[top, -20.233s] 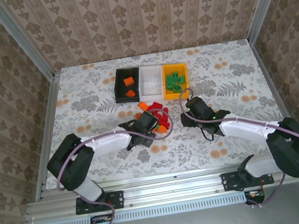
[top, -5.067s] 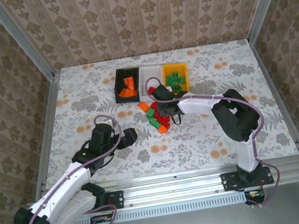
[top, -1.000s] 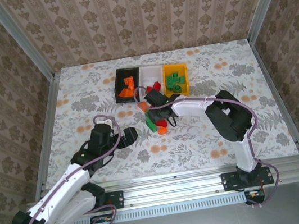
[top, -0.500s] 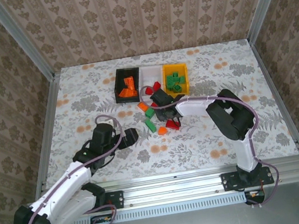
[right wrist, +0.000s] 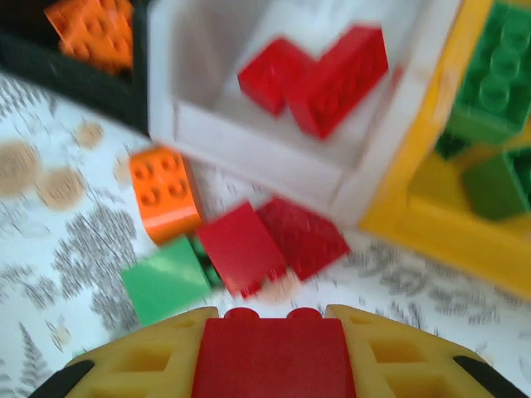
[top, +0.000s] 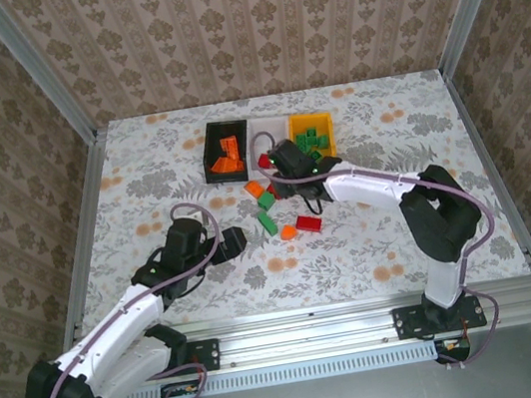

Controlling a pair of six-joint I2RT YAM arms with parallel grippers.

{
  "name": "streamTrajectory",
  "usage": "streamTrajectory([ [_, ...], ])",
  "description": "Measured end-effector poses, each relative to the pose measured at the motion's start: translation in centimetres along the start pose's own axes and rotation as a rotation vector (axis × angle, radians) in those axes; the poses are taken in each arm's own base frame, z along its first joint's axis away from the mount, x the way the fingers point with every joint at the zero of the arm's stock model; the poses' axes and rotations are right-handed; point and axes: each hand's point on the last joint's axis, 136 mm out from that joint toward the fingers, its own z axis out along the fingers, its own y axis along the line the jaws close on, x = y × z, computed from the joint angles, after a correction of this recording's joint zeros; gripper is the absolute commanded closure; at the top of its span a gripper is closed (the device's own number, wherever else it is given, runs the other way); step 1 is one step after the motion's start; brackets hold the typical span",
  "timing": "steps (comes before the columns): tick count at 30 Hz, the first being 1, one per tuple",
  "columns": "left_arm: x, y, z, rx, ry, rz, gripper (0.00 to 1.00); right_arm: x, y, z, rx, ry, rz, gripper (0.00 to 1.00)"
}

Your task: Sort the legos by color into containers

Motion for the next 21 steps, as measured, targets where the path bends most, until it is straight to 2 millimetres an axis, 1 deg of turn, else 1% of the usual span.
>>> streamTrajectory([
  [2, 0.0, 0.0, 0.0, 0.0, 0.0, -0.005, 0.0, -2.1, 0.0, 0.6, 0.013, -0.033, -0.003, 0.69],
  [4, 0.0, 0.0, 0.0, -0.001, 0.001, -0.008, 0.0, -3.9, -0.3, 1.6, 0.03, -0.057, -0.01, 0.69],
  [6, 0.1, 0.1, 0.0, -0.004, 0.004, -0.012, 0.0, -5.7, -0.6, 3.1, 0.049, -0.073, -0.016, 0.69],
  [8, 0.2, 0.2, 0.0, -0.008, 0.007, -0.012, 0.0, -6.8, -0.9, 4.7, 0.066, -0.074, -0.023, 0.69],
  [12, 0.2, 0.4, -0.2, -0.016, 0.007, -0.013, 0.0, -7.6, -1.6, 7.5, 0.091, -0.056, -0.031, 0.68],
  [16, 0.2, 0.4, -0.3, -0.02, 0.001, -0.012, 0.0, -7.7, -2.4, 9.2, 0.109, -0.026, -0.041, 0.67],
  [19, 0.1, 0.4, -0.3, -0.02, 0.001, -0.012, 0.0, -7.9, -2.8, 10.0, 0.115, -0.017, -0.041, 0.62],
  [21, 0.0, 0.3, -0.2, -0.023, 0.005, -0.013, 0.0, -8.2, -3.0, 10.2, 0.115, -0.017, -0.042, 0.55],
])
